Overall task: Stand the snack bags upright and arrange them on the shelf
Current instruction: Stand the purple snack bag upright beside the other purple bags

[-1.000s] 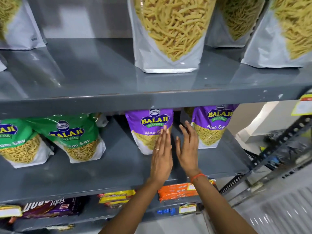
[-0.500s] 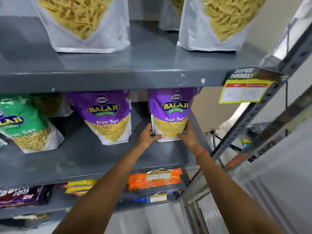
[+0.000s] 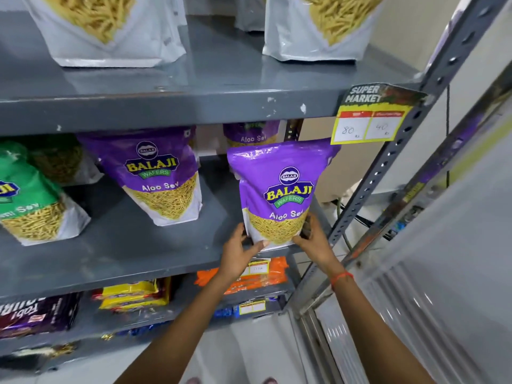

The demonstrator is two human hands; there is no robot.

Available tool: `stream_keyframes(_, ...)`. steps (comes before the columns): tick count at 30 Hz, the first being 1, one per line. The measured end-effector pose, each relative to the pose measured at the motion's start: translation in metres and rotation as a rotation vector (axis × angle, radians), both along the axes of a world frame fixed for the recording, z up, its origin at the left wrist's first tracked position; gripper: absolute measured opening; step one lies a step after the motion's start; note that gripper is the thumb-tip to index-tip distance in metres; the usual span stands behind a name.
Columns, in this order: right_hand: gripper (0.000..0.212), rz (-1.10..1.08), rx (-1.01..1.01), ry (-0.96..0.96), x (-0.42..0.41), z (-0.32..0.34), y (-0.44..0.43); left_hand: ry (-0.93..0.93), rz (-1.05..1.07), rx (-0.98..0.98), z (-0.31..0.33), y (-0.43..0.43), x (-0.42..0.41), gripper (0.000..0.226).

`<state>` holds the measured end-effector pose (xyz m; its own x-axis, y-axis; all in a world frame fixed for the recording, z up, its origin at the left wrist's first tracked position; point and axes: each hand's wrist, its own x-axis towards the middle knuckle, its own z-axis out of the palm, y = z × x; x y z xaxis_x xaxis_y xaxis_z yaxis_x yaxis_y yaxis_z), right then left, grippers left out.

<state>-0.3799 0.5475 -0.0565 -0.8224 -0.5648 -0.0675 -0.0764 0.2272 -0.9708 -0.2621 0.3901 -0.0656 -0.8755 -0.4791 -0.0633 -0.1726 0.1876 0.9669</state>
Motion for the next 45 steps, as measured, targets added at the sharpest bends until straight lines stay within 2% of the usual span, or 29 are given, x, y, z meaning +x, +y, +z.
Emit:
stream_keyframes(2, 0.058, -0.011, 0.008, 0.008, 0.005, 0.0, -0.001, -0.027, -0.037, 0.003, 0.004, -0.003, 0.002, 0.056)
stream_keyframes(4, 0.06, -0.074, 0.001, 0.055, 0.014, -0.003, -0.004, -0.023, -0.036, -0.02, 0.004, -0.004, 0.006, 0.078)
stream_keyframes(6, 0.067, -0.294, 0.0, 0.149, 0.032, -0.003, -0.012, 0.007, 0.046, -0.094, 0.008, -0.003, 0.016, 0.091)
stream_keyframes(9, 0.057, -0.626, 0.002, 0.471, 0.078, 0.012, -0.031, 0.121, 0.178, -0.28, 0.02, -0.009, 0.036, 0.085)
stream_keyframes(11, 0.043, -0.622, -0.041, 0.677, 0.11, 0.027, -0.055, 0.201, 0.222, -0.395, 0.029, -0.024, 0.05, 0.081)
stream_keyframes(13, 0.036, -0.529, -0.117, 0.799, 0.129, 0.036, -0.088, 0.235, 0.298, -0.495, 0.034, -0.048, 0.06, 0.083)
stream_keyframes(15, 0.038, -0.399, -0.191, 0.762, 0.14, 0.044, -0.126, 0.241, 0.411, -0.491, 0.04, -0.076, 0.066, 0.096)
stream_keyframes(17, 0.045, -0.346, -0.21, 0.644, 0.139, 0.041, -0.167, 0.225, 0.527, -0.345, 0.041, -0.115, 0.067, 0.115)
stream_keyframes(20, 0.068, -0.317, -0.135, 0.325, 0.116, 0.022, -0.223, 0.083, 0.527, -0.173, 0.029, -0.177, 0.058, 0.131)
stream_keyframes(22, 0.073, -0.28, -0.06, 0.155, 0.093, 0.014, -0.248, 0.035, 0.366, -0.056, 0.017, -0.21, 0.053, 0.12)
stream_keyframes(24, 0.065, -0.173, -0.027, 0.022, 0.074, 0.01, -0.261, -0.008, 0.266, 0.035, 0.006, -0.228, 0.055, 0.094)
stream_keyframes(27, 0.035, -0.065, 0.065, -0.006, 0.066, 0.005, -0.259, -0.004, 0.179, 0.103, 0.006, -0.232, 0.067, 0.071)
stream_keyframes(30, 0.029, -0.047, 0.021, -0.024, 0.081, 0.002, -0.241, 0.03, 0.136, 0.135, 0.011, -0.219, 0.084, 0.055)
stream_keyframes(34, 0.034, -0.055, -0.032, -0.015, 0.111, -0.003, -0.199, 0.001, 0.132, 0.08, -0.001, -0.183, 0.114, 0.052)
stream_keyframes(39, 0.054, -0.051, -0.082, 0.016, 0.125, -0.018, -0.173, -0.002, 0.156, 0.092, -0.007, -0.152, 0.135, 0.056)
stream_keyframes(45, 0.048, -0.034, -0.024, -0.015, 0.125, -0.015, -0.167, -0.031, 0.16, 0.054, 0.01, -0.141, 0.138, 0.064)
